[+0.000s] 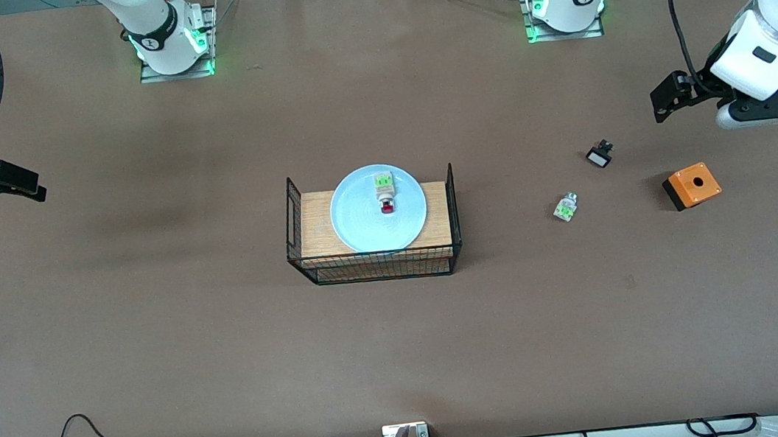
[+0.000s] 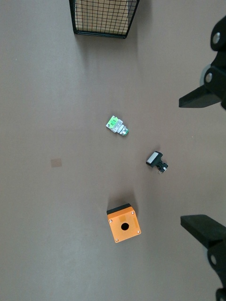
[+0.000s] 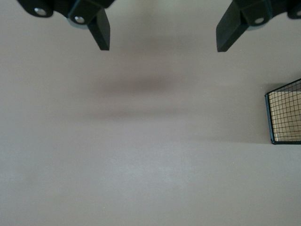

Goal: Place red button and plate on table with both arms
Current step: 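Reach the left gripper over the red button on the blue plate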

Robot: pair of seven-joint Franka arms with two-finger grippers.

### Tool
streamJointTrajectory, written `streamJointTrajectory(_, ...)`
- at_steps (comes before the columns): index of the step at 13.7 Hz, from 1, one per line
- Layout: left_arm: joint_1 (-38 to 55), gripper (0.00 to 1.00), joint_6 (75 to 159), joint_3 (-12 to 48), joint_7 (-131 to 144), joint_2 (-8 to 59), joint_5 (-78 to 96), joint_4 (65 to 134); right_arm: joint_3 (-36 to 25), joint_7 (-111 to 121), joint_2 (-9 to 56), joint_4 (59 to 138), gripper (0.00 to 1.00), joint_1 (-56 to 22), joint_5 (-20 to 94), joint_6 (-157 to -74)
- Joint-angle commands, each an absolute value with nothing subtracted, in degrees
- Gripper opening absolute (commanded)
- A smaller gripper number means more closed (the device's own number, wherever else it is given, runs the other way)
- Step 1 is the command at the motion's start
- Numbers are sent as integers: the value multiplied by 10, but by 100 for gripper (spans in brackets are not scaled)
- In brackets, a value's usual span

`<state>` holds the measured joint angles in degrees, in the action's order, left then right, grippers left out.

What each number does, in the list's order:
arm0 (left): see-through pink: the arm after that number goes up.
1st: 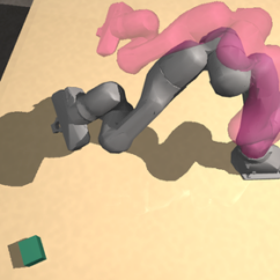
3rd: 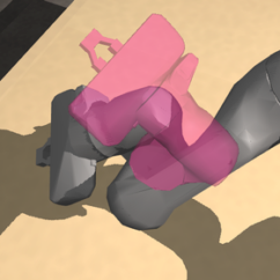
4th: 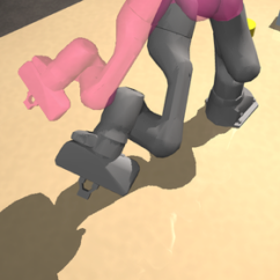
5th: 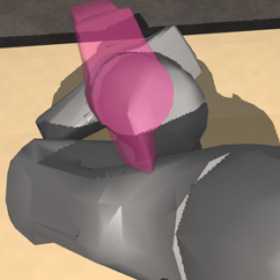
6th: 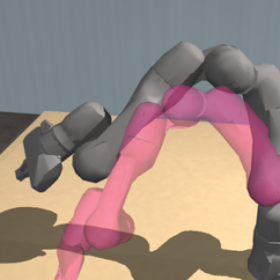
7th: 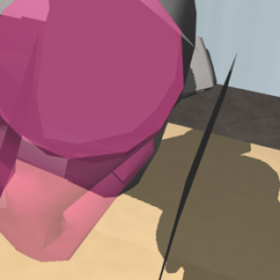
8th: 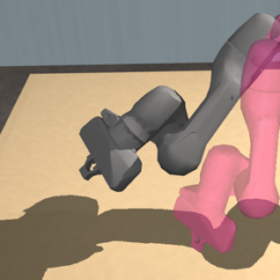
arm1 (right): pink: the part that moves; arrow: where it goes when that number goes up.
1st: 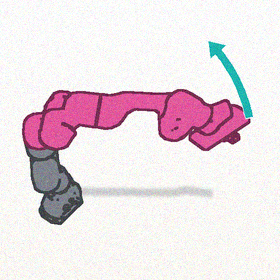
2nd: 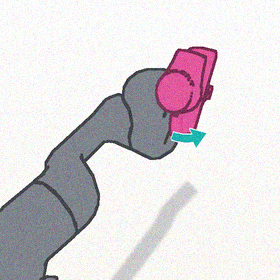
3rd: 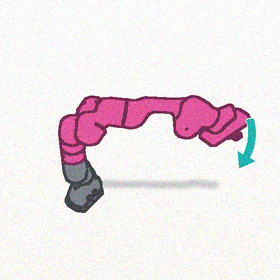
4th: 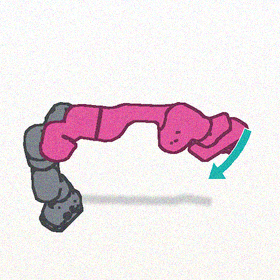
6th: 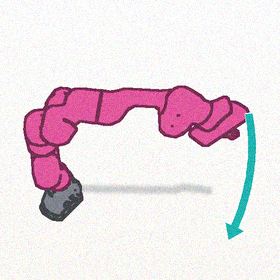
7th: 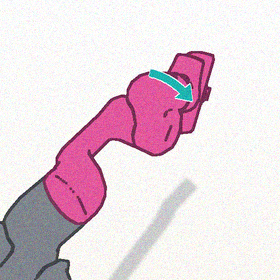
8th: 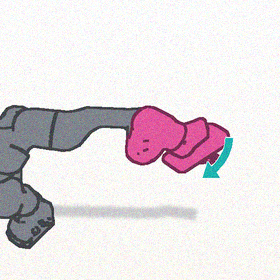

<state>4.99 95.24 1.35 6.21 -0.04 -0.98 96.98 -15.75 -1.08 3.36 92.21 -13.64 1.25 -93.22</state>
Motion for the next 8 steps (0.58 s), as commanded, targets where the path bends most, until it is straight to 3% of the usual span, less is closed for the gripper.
streamJointTrajectory(1,49,100,936,12,48,9,-4,946,-156,-6,32,924,100,-137,10,-933)
streamJointTrajectory(8,49,100,917,13,49,15,0,934,-156,-6,31,924,100,-137,10,-933)
